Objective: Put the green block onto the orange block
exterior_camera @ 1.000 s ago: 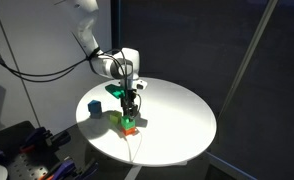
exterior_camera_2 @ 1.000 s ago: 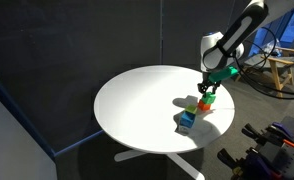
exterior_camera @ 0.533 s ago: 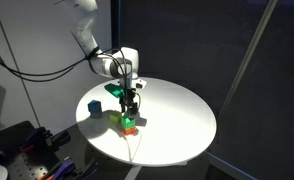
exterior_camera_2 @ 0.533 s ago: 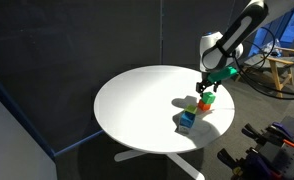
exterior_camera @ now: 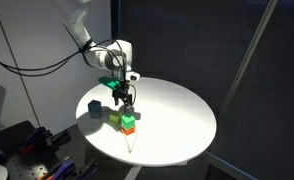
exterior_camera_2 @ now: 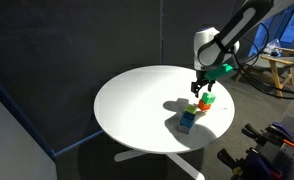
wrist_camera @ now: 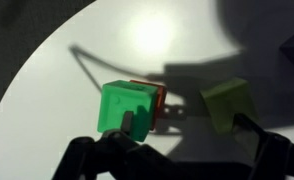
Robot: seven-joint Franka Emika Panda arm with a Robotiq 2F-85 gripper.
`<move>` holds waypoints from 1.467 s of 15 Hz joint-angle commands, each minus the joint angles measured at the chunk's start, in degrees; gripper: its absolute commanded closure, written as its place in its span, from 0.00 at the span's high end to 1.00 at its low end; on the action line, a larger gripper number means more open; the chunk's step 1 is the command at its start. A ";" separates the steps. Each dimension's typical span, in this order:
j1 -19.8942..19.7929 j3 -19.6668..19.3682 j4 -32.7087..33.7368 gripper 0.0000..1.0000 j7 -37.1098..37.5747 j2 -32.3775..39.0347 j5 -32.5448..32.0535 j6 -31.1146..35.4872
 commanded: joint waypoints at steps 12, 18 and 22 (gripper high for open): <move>1.60 7.19 -3.94 1.00 -7.74 -10.07 0.19 -4.16; 2.26 8.25 -4.51 1.00 -3.33 -13.84 3.26 -5.19; 2.29 9.27 -5.30 1.00 -3.33 -16.85 6.17 -6.08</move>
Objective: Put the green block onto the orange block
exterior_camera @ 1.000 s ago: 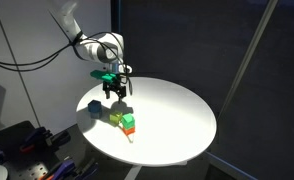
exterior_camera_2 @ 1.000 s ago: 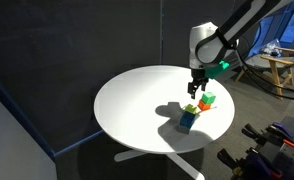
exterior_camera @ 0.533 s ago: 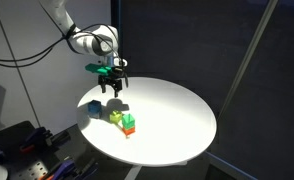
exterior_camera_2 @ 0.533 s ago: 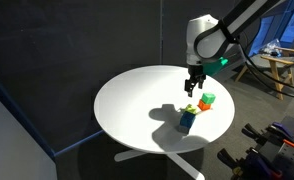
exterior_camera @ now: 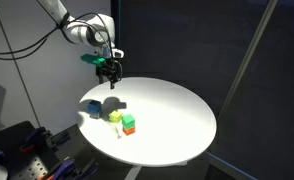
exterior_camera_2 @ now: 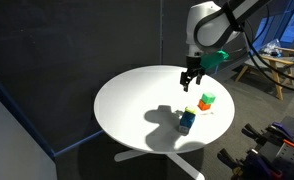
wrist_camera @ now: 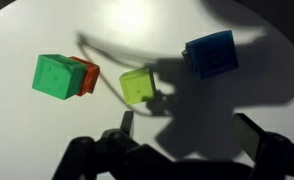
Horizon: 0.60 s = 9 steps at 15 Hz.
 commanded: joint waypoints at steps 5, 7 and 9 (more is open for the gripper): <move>-0.13 1.09 -1.23 1.00 0.91 -3.85 1.49 -1.87; -0.15 1.23 -1.64 1.00 1.03 -4.90 1.49 -2.82; -0.16 1.24 -1.94 1.00 1.06 -5.18 1.49 -2.86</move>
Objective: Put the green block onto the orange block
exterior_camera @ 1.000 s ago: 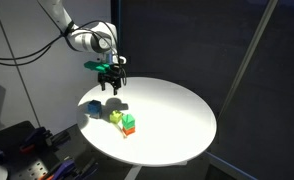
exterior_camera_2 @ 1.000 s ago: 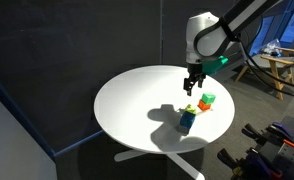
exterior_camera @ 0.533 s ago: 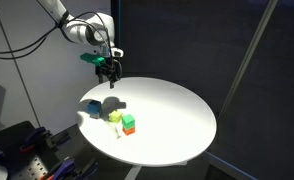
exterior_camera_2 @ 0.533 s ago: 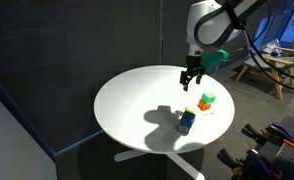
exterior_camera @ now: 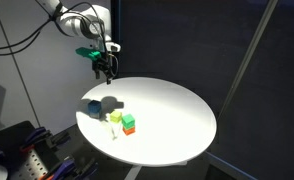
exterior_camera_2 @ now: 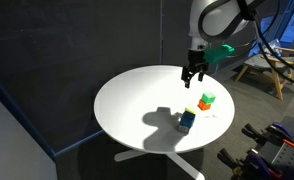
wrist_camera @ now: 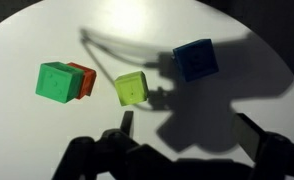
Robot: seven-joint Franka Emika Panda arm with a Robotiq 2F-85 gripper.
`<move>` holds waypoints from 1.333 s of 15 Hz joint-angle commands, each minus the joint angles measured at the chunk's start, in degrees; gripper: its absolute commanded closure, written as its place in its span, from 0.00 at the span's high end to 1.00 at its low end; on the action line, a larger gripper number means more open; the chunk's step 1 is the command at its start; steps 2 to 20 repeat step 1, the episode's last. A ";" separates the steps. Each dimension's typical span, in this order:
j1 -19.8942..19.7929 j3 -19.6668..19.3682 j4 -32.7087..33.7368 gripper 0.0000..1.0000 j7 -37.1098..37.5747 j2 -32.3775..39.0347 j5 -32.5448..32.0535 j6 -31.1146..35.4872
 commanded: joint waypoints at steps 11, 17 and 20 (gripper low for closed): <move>-0.18 0.17 0.01 1.00 -0.01 -0.01 0.00 -0.15; -0.18 0.17 0.01 1.00 -0.01 -0.01 0.00 -0.15; -0.18 0.17 0.01 1.00 -0.01 -0.01 0.00 -0.15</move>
